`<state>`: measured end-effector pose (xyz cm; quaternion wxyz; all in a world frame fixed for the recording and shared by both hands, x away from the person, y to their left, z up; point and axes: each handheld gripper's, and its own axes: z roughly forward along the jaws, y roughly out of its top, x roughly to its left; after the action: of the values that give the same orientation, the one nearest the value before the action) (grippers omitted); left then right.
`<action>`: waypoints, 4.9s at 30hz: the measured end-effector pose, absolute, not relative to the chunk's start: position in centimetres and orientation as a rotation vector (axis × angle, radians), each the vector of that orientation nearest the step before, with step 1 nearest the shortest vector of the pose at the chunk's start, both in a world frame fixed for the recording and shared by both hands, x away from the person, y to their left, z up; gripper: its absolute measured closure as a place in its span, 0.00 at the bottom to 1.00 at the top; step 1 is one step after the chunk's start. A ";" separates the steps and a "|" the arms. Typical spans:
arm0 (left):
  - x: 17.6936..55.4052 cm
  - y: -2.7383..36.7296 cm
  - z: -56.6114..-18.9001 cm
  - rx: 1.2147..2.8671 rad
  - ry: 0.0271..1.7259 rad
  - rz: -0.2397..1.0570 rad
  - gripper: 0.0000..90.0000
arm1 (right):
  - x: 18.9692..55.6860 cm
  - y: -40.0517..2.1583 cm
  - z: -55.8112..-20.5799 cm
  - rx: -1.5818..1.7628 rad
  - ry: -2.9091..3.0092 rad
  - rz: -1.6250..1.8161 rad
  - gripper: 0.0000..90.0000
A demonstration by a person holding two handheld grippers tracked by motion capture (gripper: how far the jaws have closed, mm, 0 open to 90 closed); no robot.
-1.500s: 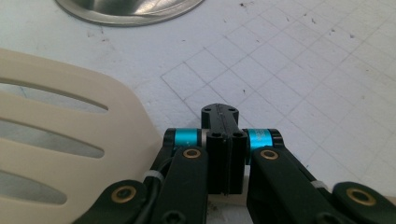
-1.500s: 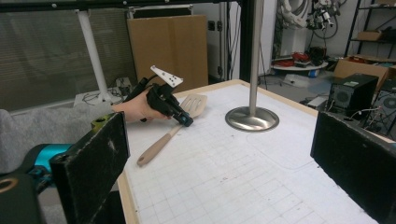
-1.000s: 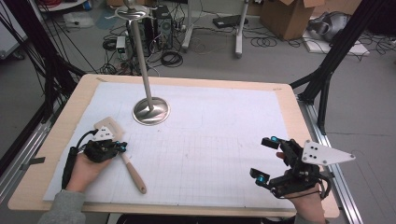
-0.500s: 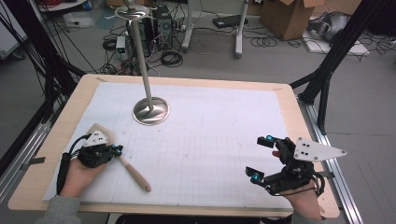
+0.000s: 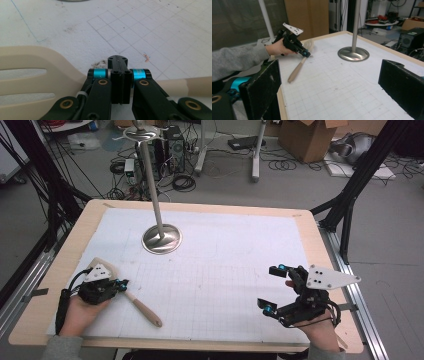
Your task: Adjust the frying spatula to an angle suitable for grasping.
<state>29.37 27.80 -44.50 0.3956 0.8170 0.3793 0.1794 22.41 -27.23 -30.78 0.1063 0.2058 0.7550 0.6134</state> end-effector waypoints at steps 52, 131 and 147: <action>22.9 27.2 -43.1 1.971 0.798 0.426 1.00 | 24.2 -26.1 -30.5 0.563 2.265 1.821 0.04; 25.7 23.3 -44.9 2.054 0.813 0.415 1.00 | 23.2 -26.3 -31.7 0.601 2.339 1.715 0.04; 27.9 23.3 -44.9 2.033 0.887 0.452 1.00 | 22.8 -26.8 -31.9 0.622 2.334 1.710 0.04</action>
<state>27.90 23.30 -44.91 0.4251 0.8128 0.3548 0.1807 22.84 -26.78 -31.91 0.0910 0.2091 0.7853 0.5755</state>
